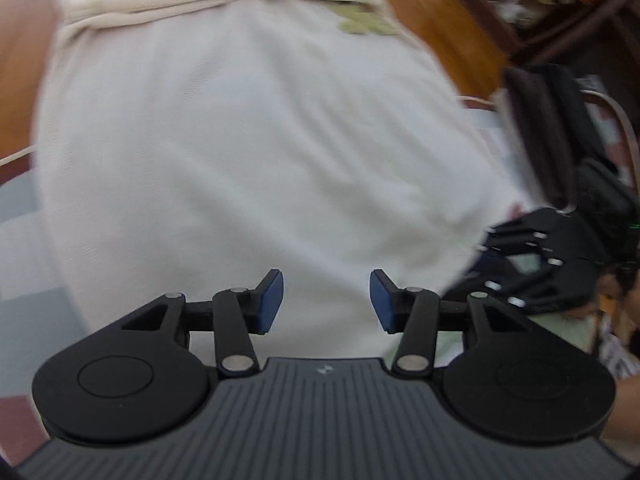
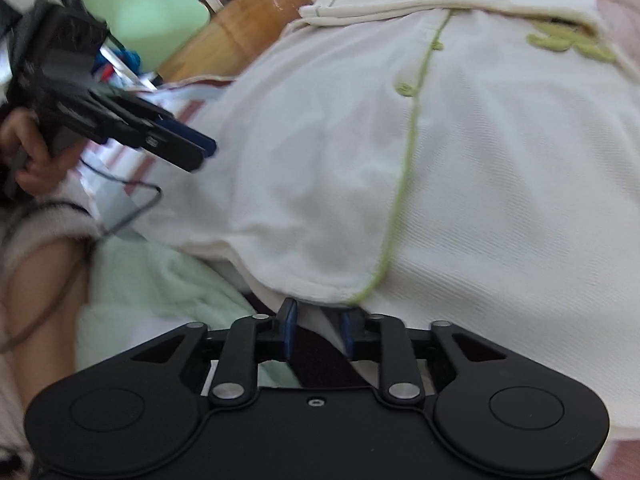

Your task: Fold clothes

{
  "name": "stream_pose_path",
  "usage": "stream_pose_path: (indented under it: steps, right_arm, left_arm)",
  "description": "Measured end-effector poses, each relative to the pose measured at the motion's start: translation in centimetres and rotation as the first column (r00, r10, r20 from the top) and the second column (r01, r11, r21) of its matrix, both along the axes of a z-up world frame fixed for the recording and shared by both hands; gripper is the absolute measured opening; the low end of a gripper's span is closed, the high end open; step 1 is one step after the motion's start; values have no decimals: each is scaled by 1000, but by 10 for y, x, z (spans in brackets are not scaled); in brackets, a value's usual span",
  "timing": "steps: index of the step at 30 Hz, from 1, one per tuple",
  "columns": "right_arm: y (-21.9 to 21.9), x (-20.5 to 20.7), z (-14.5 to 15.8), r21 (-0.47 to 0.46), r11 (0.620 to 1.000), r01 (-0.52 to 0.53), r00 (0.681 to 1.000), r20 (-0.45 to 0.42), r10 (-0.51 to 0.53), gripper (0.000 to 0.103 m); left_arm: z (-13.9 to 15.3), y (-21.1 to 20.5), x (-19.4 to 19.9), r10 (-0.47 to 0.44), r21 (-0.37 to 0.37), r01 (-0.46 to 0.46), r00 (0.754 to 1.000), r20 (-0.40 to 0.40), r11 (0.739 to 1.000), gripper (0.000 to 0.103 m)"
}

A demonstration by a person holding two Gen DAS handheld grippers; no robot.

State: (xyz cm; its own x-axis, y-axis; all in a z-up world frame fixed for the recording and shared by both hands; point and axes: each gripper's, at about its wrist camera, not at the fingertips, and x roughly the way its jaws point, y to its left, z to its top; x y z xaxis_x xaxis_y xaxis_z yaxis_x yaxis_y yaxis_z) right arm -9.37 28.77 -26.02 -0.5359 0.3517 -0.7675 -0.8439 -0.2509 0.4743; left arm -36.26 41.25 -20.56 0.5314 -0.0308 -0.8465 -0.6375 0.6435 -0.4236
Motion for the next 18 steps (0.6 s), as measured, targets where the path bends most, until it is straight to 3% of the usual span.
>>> stream_pose_path:
  steps: [3,6,9,11,13,15,18]
  right_arm:
    - [7,-18,-4,-33,997,-69,994,-83,66,33]
    - [5,-30,1,-47,990,-130,984,-125,123,41]
    - [4,-24,8,-45,995,-86,983,-165,78,41]
    - [7,-27,4,-53,996,-65,984,-170,55,46]
    - [14,-33,-8,-80,996,-45,981,-190,29,51]
    - [19,-39,-14,-85,995,-47,968,-250,25,57]
    - [26,-54,-16,-85,993,-87,935,-350,52,57]
  left_arm:
    - [-1,-2,-2,-1,14,1,1000,-31,1000,47]
    - [1,-11,-6,-29,51,32,998,-52,998,54]
    - [-1,-16,-12,-16,102,28,993,-119,994,59]
    - [-5,-11,-18,33,117,-14,986,-161,993,59]
    - [-5,1,-26,100,112,-83,984,-149,990,59]
    - [-3,12,-34,167,106,-154,978,-126,982,59]
    - [2,17,-42,222,140,-204,966,-130,969,60]
